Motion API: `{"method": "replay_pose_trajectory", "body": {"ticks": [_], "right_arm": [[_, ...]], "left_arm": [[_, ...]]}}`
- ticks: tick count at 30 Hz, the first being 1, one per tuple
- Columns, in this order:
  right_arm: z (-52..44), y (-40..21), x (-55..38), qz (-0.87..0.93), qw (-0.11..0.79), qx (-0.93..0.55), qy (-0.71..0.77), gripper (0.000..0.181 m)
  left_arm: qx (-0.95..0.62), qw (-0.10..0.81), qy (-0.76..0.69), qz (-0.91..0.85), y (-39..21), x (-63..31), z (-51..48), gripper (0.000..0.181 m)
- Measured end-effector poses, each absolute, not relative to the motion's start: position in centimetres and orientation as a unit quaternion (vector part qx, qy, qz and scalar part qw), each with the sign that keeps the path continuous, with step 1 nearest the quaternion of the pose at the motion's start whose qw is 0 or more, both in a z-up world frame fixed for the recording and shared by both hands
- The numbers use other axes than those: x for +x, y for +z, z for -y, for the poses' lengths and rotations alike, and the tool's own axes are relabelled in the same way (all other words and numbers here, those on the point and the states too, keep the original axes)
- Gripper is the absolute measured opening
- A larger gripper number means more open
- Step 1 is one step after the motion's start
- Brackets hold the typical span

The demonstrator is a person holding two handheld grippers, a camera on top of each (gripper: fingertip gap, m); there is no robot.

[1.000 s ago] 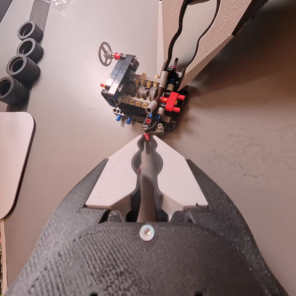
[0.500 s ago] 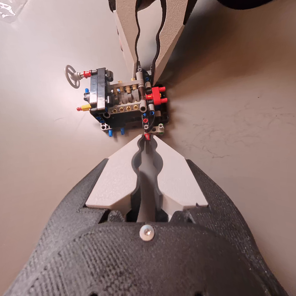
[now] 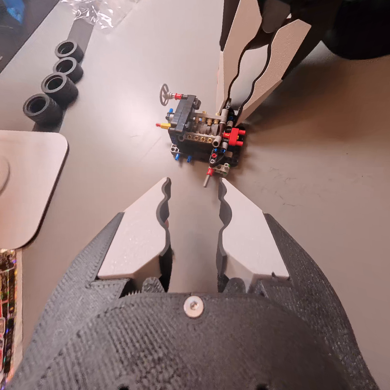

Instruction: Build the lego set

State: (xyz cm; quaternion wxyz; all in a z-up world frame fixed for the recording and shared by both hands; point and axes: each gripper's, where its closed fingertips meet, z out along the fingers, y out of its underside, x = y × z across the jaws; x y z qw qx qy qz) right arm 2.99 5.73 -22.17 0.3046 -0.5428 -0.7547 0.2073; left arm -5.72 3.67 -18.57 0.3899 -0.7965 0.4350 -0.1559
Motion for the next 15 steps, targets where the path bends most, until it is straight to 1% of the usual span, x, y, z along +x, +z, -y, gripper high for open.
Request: {"method": "replay_pose_trajectory", "body": {"ticks": [4, 6, 8, 11, 15], "right_arm": [[-5.9, -22.1, 1.9, 0.696, 0.314, -0.616, 0.195, 0.017], [-5.4, -21.8, 1.1, 0.675, 0.326, -0.630, 0.204, 0.019], [-4.3, -21.3, 0.7, 0.681, 0.319, -0.620, 0.222, 0.032], [-4.7, -18.7, 1.5, 0.673, 0.327, -0.612, 0.256, 0.033], [-7.5, -16.4, 3.3, 0.647, 0.360, -0.604, 0.294, 0.033]], "left_arm": [[-0.818, 0.366, -0.129, -0.425, -19.4, -6.0, -2.7, 0.035], [-0.830, 0.337, -0.123, -0.428, -20.6, -5.5, -1.8, 0.036], [-0.843, 0.313, -0.101, -0.426, -21.9, -5.4, -1.4, 0.043], [-0.862, 0.305, -0.075, -0.397, -23.3, -5.3, -1.6, 0.056], [-0.888, 0.331, -0.093, -0.307, -23.6, -3.7, -2.3, 0.069]]}}
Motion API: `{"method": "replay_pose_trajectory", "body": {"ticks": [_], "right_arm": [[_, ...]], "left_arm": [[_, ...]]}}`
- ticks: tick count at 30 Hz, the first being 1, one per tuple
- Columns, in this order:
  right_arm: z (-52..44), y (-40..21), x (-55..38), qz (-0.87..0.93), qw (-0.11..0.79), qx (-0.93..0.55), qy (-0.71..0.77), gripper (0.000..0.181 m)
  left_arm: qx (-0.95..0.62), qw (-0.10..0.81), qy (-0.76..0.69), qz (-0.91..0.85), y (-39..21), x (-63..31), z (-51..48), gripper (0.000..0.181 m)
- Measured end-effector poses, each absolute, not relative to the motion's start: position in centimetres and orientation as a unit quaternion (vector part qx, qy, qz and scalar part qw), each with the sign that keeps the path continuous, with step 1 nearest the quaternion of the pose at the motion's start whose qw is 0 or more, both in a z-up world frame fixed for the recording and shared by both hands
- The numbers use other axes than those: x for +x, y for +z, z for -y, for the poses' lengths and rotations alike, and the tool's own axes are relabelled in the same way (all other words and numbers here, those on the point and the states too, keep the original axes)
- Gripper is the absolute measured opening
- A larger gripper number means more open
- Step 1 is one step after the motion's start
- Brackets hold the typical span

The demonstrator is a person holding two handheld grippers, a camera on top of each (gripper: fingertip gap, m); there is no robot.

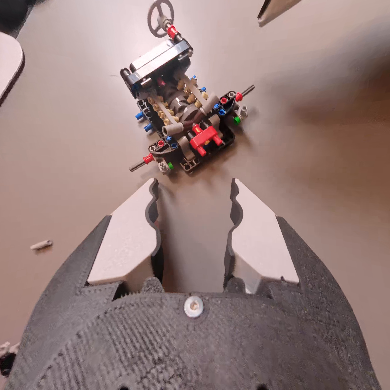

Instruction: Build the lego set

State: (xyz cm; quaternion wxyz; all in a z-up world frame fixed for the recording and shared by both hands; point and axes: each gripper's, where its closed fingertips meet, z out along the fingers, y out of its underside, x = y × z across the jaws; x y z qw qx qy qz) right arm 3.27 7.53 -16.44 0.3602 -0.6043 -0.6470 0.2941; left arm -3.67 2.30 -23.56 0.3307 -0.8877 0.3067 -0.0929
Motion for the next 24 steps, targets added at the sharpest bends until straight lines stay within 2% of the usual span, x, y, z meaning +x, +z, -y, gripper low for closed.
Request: {"method": "replay_pose_trajectory", "body": {"ticks": [8, 12, 13, 15, 18, 20, 24], "right_arm": [[-11.1, -19.6, 4.6, 0.629, 0.355, -0.636, 0.271, 0.036], [-11.1, -19.8, 4.6, 0.639, 0.364, -0.630, 0.252, 0.036], [-11.1, -19.8, 4.6, 0.638, 0.365, -0.629, 0.252, 0.036], [-11.0, -19.9, 4.5, 0.636, 0.362, -0.630, 0.257, 0.036], [-10.8, -20.0, 4.4, 0.639, 0.358, -0.629, 0.260, 0.036], [-10.6, -20.1, 4.3, 0.644, 0.355, -0.626, 0.260, 0.036], [-9.7, -20.3, 4.2, 0.657, 0.347, -0.615, 0.265, 0.036]], "left_arm": [[-0.893, 0.403, -0.044, -0.195, -23.3, -4.1, -4.5, 0.068], [-0.884, 0.420, -0.028, -0.202, -23.2, -5.8, -4.9, 0.041], [-0.881, 0.424, -0.028, -0.208, -23.2, -6.0, -4.9, 0.041], [-0.872, 0.432, -0.024, -0.231, -23.1, -6.2, -5.1, 0.052], [-0.863, 0.430, -0.066, -0.256, -23.0, -5.1, -4.7, 0.080], [-0.860, 0.432, -0.088, -0.256, -22.8, -4.4, -4.8, 0.083], [-0.858, 0.437, -0.070, -0.261, -22.8, -4.3, -5.3, 0.070]]}}
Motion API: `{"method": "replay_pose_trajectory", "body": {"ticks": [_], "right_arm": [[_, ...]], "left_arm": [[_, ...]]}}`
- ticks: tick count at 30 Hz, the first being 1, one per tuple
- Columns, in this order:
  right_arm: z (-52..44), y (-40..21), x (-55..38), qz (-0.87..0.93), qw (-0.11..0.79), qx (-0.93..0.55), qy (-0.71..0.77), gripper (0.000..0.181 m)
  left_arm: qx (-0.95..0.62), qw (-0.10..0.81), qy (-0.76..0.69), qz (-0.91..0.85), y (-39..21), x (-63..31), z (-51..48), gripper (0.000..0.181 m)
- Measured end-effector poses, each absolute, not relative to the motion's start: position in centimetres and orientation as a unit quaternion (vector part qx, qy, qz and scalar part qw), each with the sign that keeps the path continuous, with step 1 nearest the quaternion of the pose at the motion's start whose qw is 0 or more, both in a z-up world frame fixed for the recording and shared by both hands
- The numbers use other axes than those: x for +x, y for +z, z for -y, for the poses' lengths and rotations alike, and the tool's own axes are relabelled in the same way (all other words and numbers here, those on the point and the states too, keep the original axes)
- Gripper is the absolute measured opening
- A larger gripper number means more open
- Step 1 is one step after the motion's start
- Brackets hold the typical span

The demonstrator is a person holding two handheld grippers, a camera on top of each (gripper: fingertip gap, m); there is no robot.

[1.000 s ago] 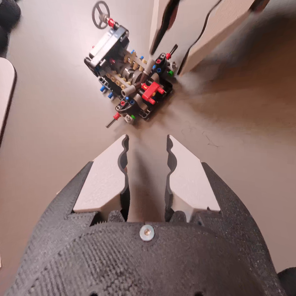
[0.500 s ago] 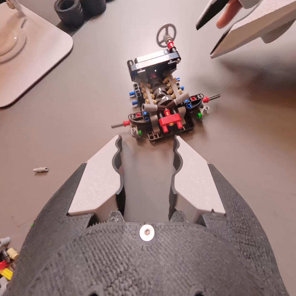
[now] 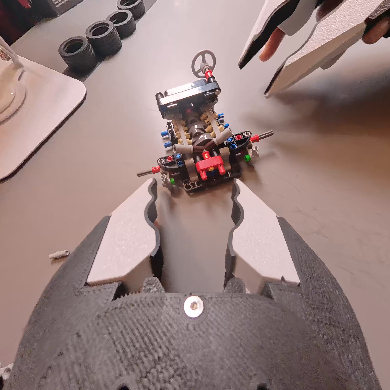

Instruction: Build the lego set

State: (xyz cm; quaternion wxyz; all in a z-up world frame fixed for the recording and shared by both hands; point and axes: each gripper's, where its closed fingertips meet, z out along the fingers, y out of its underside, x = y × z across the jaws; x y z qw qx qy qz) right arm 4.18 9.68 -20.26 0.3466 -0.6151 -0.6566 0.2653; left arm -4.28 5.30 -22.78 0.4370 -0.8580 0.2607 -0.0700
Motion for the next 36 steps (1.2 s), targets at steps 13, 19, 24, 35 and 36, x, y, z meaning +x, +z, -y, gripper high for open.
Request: {"method": "replay_pose_trajectory", "body": {"ticks": [13, 19, 24, 35, 36], "right_arm": [[-8.3, -21.4, 3.9, 0.678, 0.325, -0.602, 0.269, 0.036], [-10.4, -22.1, 4.1, 0.673, 0.341, -0.613, 0.235, 0.036], [-12.0, -22.8, 2.8, 0.675, 0.345, -0.608, 0.236, 0.041], [-11.3, -22.9, 1.4, 0.697, 0.360, -0.570, 0.244, 0.029], [-11.2, -22.9, 1.5, 0.694, 0.360, -0.574, 0.243, 0.027]], "left_arm": [[-0.857, 0.440, -0.056, -0.261, -22.8, -4.9, -5.5, 0.061], [-0.875, 0.414, -0.050, -0.246, -23.0, -5.3, -4.5, 0.058], [-0.877, 0.409, -0.064, -0.246, -23.3, -4.0, -4.9, 0.057], [-0.872, 0.420, -0.029, -0.252, -23.3, -6.4, -5.7, 0.019], [-0.873, 0.416, -0.028, -0.253, -23.3, -6.5, -5.6, 0.021]]}}
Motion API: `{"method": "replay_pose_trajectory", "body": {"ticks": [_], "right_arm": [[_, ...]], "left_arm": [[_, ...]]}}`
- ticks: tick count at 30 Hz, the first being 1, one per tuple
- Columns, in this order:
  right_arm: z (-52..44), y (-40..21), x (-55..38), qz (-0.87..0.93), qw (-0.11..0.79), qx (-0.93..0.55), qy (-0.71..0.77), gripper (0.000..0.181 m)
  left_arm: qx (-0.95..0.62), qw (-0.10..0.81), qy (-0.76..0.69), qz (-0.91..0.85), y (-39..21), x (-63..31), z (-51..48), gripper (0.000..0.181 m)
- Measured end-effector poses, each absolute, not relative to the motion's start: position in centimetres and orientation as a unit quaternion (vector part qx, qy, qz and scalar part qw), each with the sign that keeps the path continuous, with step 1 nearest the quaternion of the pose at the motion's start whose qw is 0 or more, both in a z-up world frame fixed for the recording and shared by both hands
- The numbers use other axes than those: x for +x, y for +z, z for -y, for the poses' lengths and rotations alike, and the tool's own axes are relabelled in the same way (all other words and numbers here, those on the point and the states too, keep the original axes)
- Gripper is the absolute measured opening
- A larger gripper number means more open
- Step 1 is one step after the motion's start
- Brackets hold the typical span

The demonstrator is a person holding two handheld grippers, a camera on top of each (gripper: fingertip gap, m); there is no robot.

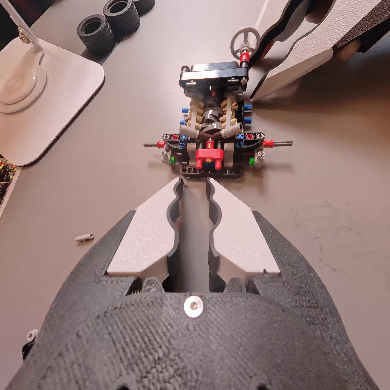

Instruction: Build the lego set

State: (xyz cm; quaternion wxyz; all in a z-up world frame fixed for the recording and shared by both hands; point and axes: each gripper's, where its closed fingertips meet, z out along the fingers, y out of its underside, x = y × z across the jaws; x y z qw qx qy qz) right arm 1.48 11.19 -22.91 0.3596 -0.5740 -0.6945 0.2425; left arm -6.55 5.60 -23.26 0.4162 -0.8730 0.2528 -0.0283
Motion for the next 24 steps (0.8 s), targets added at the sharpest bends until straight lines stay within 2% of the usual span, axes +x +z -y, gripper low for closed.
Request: {"method": "replay_pose_trajectory", "body": {"ticks": [3, 13, 17, 24], "right_arm": [[-10.4, -22.9, 1.9, 0.696, 0.361, -0.573, 0.238, 0.020], [-9.0, -22.9, 2.8, 0.705, 0.358, -0.568, 0.229, 0.011], [-8.7, -23.0, 3.0, 0.710, 0.355, -0.564, 0.225, 0.014], [-8.7, -23.0, 3.1, 0.712, 0.354, -0.564, 0.222, 0.016]], "left_arm": [[-0.864, 0.420, -0.041, -0.274, -22.8, -6.3, -5.0, 0.032], [-0.854, 0.411, -0.067, -0.312, -23.2, -6.2, -4.6, 0.034], [-0.849, 0.413, -0.085, -0.317, -23.2, -6.1, -4.5, 0.042], [-0.845, 0.420, -0.080, -0.321, -23.2, -5.8, -4.8, 0.034]]}}
